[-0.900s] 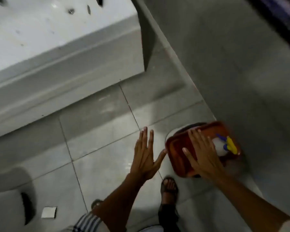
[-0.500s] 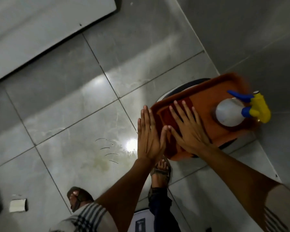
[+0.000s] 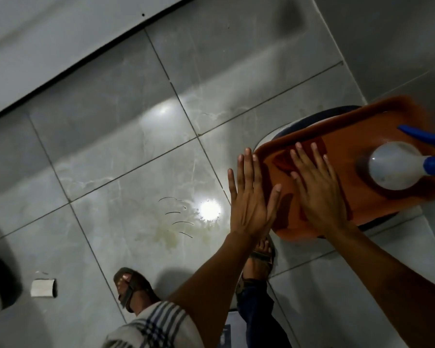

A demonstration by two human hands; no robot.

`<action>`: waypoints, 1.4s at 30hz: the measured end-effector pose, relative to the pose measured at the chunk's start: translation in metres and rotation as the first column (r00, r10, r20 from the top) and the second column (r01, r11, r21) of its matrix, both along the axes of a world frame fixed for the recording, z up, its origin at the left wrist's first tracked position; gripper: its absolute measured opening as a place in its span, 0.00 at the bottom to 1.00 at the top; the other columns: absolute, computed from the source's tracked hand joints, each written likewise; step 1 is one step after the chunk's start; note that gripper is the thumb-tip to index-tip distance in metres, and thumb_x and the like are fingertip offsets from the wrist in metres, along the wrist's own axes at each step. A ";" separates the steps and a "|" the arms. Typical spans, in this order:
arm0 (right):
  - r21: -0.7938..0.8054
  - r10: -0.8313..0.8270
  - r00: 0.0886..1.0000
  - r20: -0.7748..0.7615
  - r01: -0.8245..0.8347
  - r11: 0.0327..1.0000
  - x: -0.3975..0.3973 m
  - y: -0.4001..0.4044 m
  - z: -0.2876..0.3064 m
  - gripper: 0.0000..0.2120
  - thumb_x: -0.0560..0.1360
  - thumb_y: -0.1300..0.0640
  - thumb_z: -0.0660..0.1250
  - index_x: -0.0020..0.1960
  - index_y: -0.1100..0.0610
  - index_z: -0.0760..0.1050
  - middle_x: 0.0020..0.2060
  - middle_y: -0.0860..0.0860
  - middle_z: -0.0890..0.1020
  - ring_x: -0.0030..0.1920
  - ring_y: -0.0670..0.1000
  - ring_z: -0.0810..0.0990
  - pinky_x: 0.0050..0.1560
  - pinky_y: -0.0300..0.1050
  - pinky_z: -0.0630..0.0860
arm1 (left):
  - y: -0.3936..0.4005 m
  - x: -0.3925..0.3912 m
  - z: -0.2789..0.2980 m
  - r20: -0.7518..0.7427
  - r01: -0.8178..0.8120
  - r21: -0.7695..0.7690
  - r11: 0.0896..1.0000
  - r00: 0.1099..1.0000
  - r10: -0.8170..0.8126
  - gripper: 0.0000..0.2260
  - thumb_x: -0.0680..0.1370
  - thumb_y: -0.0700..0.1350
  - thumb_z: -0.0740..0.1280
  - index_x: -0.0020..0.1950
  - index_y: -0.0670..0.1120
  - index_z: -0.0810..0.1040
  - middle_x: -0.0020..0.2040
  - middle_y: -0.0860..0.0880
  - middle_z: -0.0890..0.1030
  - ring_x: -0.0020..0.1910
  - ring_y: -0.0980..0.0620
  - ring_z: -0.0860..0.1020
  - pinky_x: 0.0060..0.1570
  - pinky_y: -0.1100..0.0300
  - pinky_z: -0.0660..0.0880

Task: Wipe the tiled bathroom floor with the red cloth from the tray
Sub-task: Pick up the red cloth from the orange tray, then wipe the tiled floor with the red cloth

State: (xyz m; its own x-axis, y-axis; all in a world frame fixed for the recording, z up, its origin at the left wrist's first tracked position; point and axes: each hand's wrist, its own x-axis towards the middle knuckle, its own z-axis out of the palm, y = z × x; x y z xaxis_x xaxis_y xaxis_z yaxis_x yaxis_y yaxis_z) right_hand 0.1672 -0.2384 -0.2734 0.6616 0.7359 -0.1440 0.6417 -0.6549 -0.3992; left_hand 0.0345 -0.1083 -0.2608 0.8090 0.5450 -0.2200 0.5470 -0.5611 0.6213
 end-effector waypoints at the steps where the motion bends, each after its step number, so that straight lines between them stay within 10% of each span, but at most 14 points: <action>1: 0.045 -0.047 0.997 -0.056 0.050 0.998 0.000 0.000 0.004 0.26 0.90 0.47 0.50 0.87 0.51 0.59 0.87 0.50 0.61 0.89 0.54 0.53 0.88 0.60 0.50 | 0.005 -0.006 0.002 0.001 0.004 0.001 1.000 1.000 -0.004 0.36 0.89 0.63 0.47 0.91 0.43 0.44 0.92 0.46 0.40 0.92 0.48 0.39 0.90 0.43 0.37; 4: 0.061 -0.281 0.921 -0.269 0.307 0.950 -0.005 0.006 0.032 0.23 0.90 0.39 0.49 0.84 0.39 0.63 0.85 0.47 0.66 0.86 0.52 0.61 0.85 0.65 0.59 | 0.027 -0.034 0.003 -0.033 -0.004 0.018 1.000 0.999 0.005 0.37 0.89 0.64 0.44 0.91 0.44 0.44 0.92 0.45 0.40 0.92 0.48 0.39 0.90 0.43 0.37; 7: -0.027 -0.581 0.687 -0.436 0.636 0.771 -0.023 0.033 0.079 0.32 0.82 0.25 0.46 0.74 0.42 0.71 0.65 0.56 0.82 0.60 0.52 0.81 0.69 0.56 0.75 | 0.059 -0.081 -0.005 -0.069 -0.027 0.062 0.998 0.997 0.031 0.35 0.90 0.61 0.49 0.91 0.44 0.44 0.93 0.45 0.42 0.92 0.47 0.40 0.90 0.42 0.40; 11: 0.084 -0.590 0.583 -0.558 0.747 0.659 -0.068 0.068 0.125 0.24 0.89 0.38 0.49 0.73 0.50 0.72 0.56 0.45 0.80 0.48 0.34 0.76 0.48 0.37 0.73 | 0.105 -0.156 -0.019 -0.130 -0.091 0.086 0.992 0.986 0.102 0.35 0.90 0.60 0.50 0.92 0.46 0.43 0.92 0.48 0.39 0.92 0.48 0.39 0.90 0.43 0.40; 18: 0.049 -0.398 0.627 -0.670 0.572 0.819 -0.193 0.128 0.044 0.32 0.83 0.28 0.52 0.75 0.46 0.75 0.49 0.49 0.84 0.49 0.53 0.85 0.51 0.56 0.84 | 0.163 -0.280 -0.070 -0.254 -0.251 0.099 0.963 0.929 0.268 0.34 0.90 0.59 0.51 0.92 0.47 0.44 0.93 0.49 0.42 0.92 0.48 0.41 0.90 0.40 0.45; 22: -0.013 -0.475 0.631 -0.613 0.593 0.805 -0.257 0.148 -0.068 0.33 0.85 0.29 0.51 0.78 0.48 0.74 0.66 0.54 0.85 0.67 0.57 0.83 0.70 0.63 0.79 | 0.183 -0.345 -0.123 -0.315 -0.265 0.104 0.959 0.906 0.284 0.33 0.90 0.58 0.50 0.92 0.46 0.46 0.93 0.47 0.43 0.92 0.46 0.41 0.90 0.39 0.45; 30: -0.160 0.093 0.986 -0.136 -0.115 0.980 -0.322 0.145 -0.245 0.36 0.88 0.37 0.41 0.89 0.57 0.46 0.89 0.56 0.48 0.89 0.58 0.44 0.87 0.65 0.47 | 0.229 -0.440 -0.238 -0.363 -0.234 0.171 0.957 0.888 0.281 0.31 0.90 0.57 0.48 0.92 0.47 0.47 0.93 0.46 0.44 0.92 0.45 0.42 0.90 0.41 0.44; 38: -0.038 0.327 0.945 0.026 -0.325 0.945 -0.357 0.283 -0.263 0.34 0.89 0.45 0.54 0.89 0.60 0.51 0.89 0.58 0.53 0.89 0.59 0.49 0.87 0.62 0.48 | 0.218 -0.444 -0.275 -0.270 -0.292 0.335 0.896 0.881 0.388 0.30 0.90 0.50 0.51 0.92 0.45 0.48 0.93 0.44 0.46 0.92 0.41 0.45 0.89 0.36 0.45; 42: -0.170 0.455 0.890 -0.020 -0.452 0.876 -0.436 0.191 -0.259 0.37 0.89 0.42 0.55 0.89 0.58 0.45 0.89 0.56 0.44 0.89 0.59 0.47 0.88 0.61 0.46 | 0.221 -0.448 -0.273 -0.246 -0.305 0.271 0.913 0.895 0.372 0.30 0.90 0.49 0.51 0.92 0.45 0.48 0.93 0.44 0.46 0.92 0.41 0.44 0.89 0.35 0.43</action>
